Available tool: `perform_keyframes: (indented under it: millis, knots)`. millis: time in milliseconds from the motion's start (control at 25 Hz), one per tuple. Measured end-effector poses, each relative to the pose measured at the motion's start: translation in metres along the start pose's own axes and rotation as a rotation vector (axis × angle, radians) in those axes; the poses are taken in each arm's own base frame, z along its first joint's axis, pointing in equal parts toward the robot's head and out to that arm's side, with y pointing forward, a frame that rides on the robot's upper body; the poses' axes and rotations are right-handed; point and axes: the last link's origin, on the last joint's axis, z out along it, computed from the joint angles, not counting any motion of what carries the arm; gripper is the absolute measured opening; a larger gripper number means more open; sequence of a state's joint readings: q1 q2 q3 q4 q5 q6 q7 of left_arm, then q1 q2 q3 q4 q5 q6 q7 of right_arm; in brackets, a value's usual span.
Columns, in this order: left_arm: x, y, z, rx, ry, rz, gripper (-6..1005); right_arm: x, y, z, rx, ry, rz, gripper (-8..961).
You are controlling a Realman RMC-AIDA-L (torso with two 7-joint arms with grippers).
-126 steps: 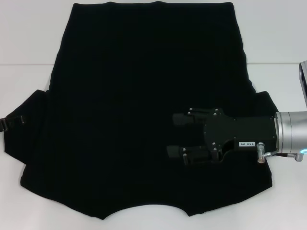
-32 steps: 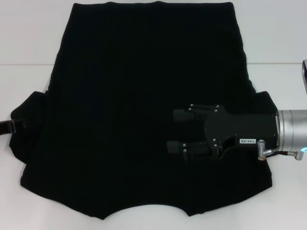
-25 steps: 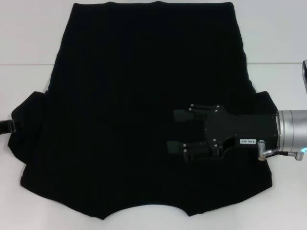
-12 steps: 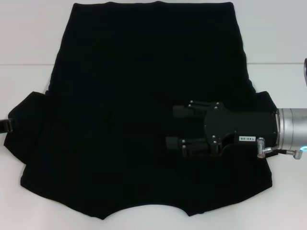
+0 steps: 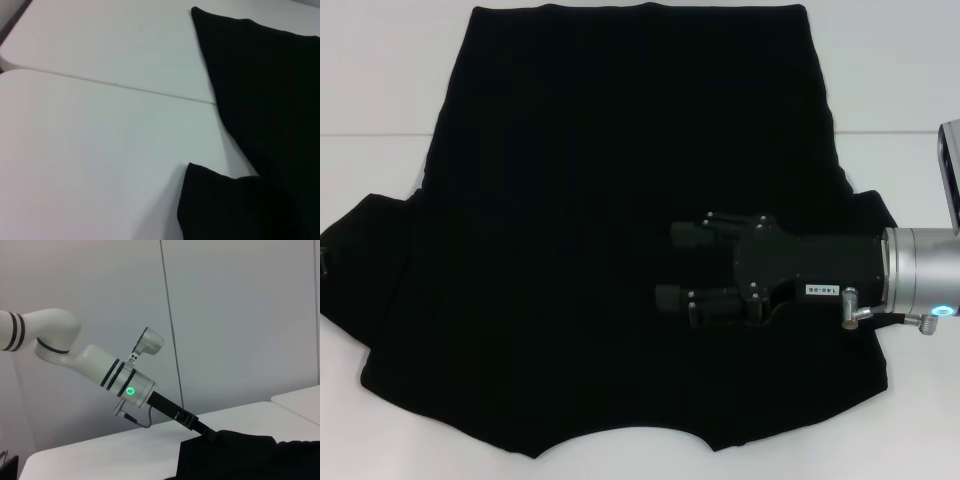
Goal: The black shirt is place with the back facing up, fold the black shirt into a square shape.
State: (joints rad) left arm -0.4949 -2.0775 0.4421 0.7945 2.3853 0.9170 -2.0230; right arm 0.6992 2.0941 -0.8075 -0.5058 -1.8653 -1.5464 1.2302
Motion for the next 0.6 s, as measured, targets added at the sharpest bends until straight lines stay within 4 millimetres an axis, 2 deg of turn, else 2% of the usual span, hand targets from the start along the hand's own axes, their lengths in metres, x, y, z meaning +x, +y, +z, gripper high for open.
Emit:
perform_keyframes:
  millis: [600]
  knots:
    - [0.0027,-0.0081,-0.0079,0.012,0.02,-0.02,4,-0.0009,-0.0003,0.0025,-0.002,-0.006,0.005,801]
